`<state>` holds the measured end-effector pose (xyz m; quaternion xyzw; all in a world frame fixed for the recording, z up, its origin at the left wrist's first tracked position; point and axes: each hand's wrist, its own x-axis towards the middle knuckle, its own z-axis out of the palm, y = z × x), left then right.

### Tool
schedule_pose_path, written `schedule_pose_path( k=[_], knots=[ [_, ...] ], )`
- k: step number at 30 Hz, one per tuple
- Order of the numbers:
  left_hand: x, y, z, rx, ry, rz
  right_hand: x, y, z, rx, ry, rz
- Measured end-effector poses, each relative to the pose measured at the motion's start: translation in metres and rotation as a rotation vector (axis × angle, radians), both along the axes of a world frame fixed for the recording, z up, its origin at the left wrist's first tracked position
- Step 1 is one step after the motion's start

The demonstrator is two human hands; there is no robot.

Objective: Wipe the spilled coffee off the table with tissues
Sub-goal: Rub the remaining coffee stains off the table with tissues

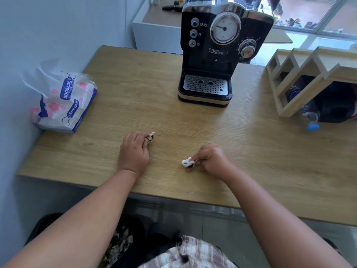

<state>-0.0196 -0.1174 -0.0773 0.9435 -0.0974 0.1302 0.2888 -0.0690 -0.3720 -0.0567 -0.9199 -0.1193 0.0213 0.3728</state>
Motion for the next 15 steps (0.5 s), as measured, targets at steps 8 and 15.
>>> schedule_pose_path(
  k=[8, 15],
  knots=[
    [-0.001, 0.001, -0.002, 0.002, -0.001, -0.004, -0.029, -0.041, 0.007, -0.079, 0.136, 0.236],
    [-0.003, -0.001, 0.002, 0.024, 0.015, 0.013, 0.003, 0.004, 0.002, -0.021, 0.019, -0.243]
  ],
)
